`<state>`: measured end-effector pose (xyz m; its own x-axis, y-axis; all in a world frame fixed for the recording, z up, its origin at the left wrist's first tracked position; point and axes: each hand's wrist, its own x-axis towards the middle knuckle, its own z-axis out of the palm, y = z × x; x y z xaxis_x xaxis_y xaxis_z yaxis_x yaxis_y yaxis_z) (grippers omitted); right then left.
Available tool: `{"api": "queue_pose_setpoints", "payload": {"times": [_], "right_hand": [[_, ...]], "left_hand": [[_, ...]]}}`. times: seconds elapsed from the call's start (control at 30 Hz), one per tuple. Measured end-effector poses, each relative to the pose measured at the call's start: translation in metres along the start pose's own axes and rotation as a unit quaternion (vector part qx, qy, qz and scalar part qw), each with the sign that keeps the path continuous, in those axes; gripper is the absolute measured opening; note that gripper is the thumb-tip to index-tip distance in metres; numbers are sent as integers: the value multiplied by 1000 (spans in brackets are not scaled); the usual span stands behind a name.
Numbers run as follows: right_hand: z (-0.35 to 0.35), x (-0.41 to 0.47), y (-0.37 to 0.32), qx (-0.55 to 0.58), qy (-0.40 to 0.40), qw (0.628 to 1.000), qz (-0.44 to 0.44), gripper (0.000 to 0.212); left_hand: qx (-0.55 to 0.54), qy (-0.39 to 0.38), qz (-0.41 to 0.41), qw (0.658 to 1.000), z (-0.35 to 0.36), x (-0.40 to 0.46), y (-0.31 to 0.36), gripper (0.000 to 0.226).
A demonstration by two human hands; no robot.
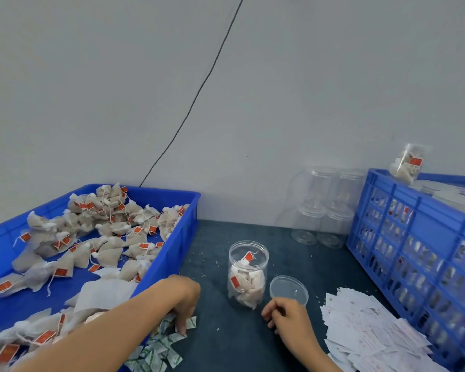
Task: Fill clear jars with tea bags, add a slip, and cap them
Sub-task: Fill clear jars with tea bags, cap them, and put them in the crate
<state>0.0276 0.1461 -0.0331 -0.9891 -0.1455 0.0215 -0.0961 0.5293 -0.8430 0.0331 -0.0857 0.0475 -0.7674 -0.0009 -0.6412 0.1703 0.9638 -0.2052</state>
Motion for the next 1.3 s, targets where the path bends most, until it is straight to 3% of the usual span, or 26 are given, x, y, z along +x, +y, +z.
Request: {"api": "queue_pose_setpoints", "payload": {"times": [0.1, 0.17, 0.3, 0.37, 0.43, 0.57, 0.67, 0.77, 0.87, 0.93, 1.0, 1.1, 1.17, 1.3], "right_hand": [[2, 3, 4, 40, 5, 999, 18, 39], [1, 5, 3, 51, -3, 998, 27, 40], [-2, 8, -1, 56, -25, 997, 50, 38], [-2, 9, -3, 49, -37, 996, 60, 38], [-2, 9, -5, 45, -46, 996, 68, 37], [-4, 10, -7, 51, -72, 993, 76, 37], [-9, 9, -9, 51, -99, 991, 78, 36], [-16, 10, -12, 63, -140, 984, 89, 33], [-32, 11, -21, 97, -176, 975, 90, 30], [-49, 14, -26, 118, -144, 980, 68, 31], [-70, 20, -28, 123, -72, 989, 51, 32], [-105, 31, -17, 6, 28, 999, 33, 34], [-126, 38, -7, -120, 44, 991, 28, 30], [-152, 38, 6, -266, -80, 960, 42, 17]], "left_hand": [[-95, 132, 11, 987, -8, -3, -7, 36], [-173, 234, 9, 957, -17, -5, -15, 27], [-327, 414, 3, 850, -40, -11, -16, 27], [-373, 466, 11, 802, -54, -14, -6, 29], [-388, 477, 25, 788, -64, -13, 8, 30], [-351, 455, 15, 818, -70, -10, 33, 25], [-320, 461, -9, 827, -68, -6, 41, 34], [-340, 475, -17, 811, -63, -1, 43, 58], [-383, 497, 1, 778, -58, 5, 43, 67], [-421, 495, 42, 759, -55, 9, 45, 68], [-438, 455, 79, 771, -50, 12, 49, 76], [-411, 389, 87, 820, -38, 17, 56, 89], [-401, 383, 90, 827, -33, 20, 57, 91], [-386, 396, 77, 830, -33, 21, 57, 90]]}}
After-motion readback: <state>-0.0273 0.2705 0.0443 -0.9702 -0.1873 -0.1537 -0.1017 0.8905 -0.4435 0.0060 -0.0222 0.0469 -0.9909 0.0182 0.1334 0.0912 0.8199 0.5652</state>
